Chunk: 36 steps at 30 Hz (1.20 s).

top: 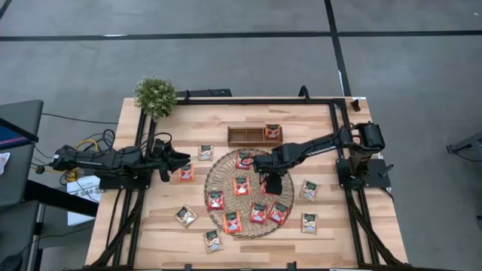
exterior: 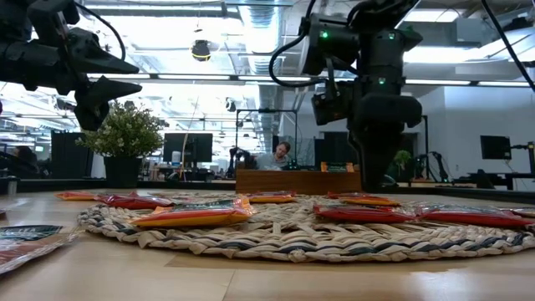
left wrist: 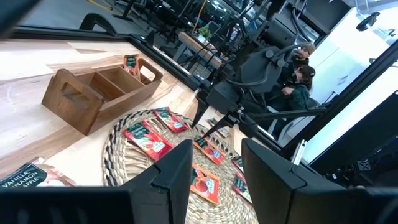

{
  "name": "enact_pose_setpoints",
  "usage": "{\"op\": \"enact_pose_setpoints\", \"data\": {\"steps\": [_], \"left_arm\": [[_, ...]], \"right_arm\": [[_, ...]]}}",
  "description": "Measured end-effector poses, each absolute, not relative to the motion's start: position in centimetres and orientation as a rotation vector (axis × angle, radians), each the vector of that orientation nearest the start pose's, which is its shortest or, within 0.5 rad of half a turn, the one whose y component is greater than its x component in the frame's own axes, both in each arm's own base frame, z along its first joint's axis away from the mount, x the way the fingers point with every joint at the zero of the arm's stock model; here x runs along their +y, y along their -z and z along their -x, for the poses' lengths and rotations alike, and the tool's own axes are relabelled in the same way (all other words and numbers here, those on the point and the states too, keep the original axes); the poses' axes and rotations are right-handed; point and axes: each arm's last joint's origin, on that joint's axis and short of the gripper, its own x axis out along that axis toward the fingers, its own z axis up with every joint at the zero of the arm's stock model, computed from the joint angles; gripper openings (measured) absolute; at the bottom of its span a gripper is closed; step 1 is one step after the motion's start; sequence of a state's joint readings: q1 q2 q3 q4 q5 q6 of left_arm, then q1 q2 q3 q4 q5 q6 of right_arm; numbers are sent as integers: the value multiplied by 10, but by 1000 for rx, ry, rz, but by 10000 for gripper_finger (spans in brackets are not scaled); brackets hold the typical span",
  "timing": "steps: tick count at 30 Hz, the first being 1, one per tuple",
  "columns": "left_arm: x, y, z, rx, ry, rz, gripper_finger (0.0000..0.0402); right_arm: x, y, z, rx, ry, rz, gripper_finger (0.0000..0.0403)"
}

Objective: Pick & Place Tea
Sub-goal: Put the orange tea bag into the right section of the wooden organizer

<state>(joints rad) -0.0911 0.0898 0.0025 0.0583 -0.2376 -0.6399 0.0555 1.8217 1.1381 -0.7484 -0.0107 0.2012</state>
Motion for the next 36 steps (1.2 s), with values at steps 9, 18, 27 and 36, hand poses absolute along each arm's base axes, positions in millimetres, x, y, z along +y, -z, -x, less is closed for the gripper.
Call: {"op": "enact_pose_setpoints", "data": {"steps": [9,18,27,36], "left_arm": [[-3,-163,-102,-12,-141,608,131],[-3,-163,-102,-12,-140,608,131],[-3,-163,-102,-12,-141,608,131],[-3,-163,-102,-12,-141,605,131]], "right_arm": [[24,-152,-324,1433,61,-139,140],[23,-152,-325,1426,70,-142,140],[23,-152,-325,1426,65,-137,140],[23,-140,-317,1426,81,-190,137]]}}
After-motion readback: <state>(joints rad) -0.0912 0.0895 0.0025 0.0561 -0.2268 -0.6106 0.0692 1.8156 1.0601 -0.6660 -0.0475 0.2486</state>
